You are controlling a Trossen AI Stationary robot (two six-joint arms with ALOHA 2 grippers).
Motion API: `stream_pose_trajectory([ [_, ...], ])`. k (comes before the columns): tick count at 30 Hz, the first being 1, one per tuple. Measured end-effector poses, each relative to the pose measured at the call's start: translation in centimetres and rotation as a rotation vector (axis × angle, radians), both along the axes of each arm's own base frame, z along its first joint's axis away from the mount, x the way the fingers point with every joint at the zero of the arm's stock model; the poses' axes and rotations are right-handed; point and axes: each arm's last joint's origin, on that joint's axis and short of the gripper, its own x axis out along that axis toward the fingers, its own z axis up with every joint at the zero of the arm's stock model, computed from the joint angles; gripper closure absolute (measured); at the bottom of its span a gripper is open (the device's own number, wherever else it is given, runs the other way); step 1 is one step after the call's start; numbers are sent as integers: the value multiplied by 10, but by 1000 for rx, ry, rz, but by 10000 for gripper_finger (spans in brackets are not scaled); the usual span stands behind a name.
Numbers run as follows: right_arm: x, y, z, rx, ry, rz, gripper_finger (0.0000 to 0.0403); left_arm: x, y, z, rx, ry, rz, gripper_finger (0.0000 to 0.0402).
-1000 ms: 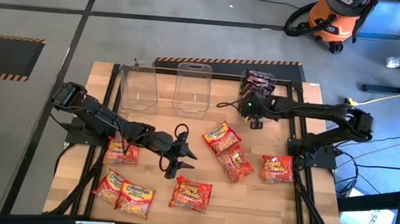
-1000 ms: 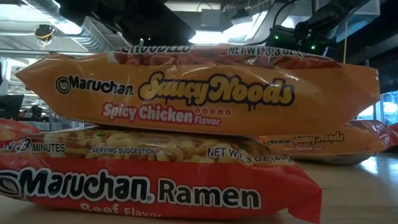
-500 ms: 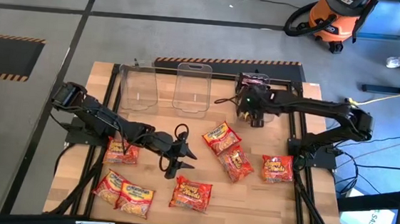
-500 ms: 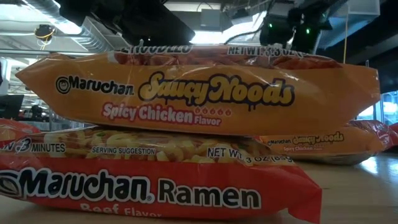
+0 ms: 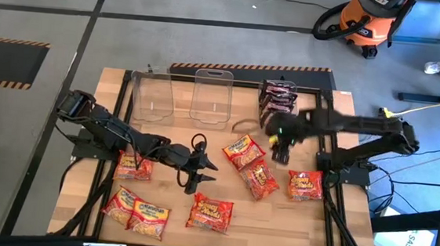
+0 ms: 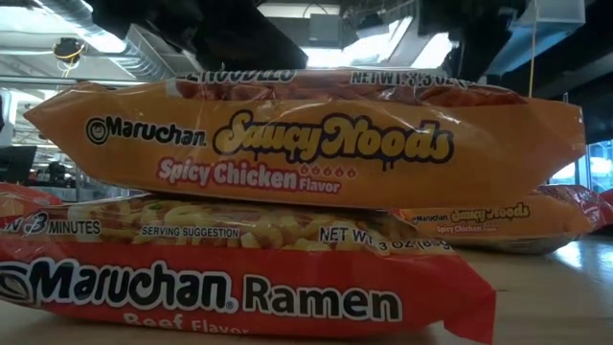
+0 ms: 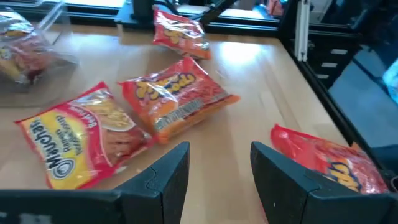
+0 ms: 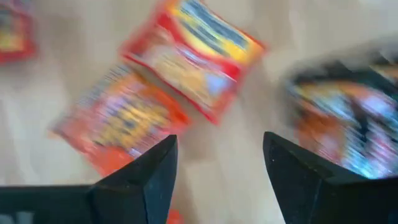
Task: Sort Maruchan noodles
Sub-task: Put the orange noodle pack into the middle transparent bin
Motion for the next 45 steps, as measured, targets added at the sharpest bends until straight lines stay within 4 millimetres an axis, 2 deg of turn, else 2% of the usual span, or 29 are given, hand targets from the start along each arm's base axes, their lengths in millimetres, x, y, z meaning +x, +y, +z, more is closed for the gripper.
stream_pose_trajectory([
  [3,5,31,-13,-27,-93,37,188,0,0,1,3,-10,1,237],
  [6,7,56,-34,-49,-163,57,188,1,-1,0,-7,-9,2,237],
  [9,5,71,-56,-17,-216,47,188,4,-1,-6,-21,1,6,237],
  [12,-1,76,-72,27,-192,-16,188,9,-3,-17,-57,19,13,237],
  [17,-21,71,-85,95,-165,-115,188,31,-9,-32,-113,9,34,237],
  [23,-44,55,-91,217,-268,-267,188,80,-20,-26,-84,57,-1,237],
  [28,-49,52,-98,312,-315,-286,181,114,-16,-35,-55,164,34,237],
  [32,-50,52,-105,343,-286,-292,152,135,-19,-43,-68,162,17,237],
  [39,-57,46,-124,367,-229,-380,87,155,-16,-71,-66,202,25,237],
  [45,-62,47,-144,461,-240,-399,81,157,-11,-89,-66,241,39,237],
])
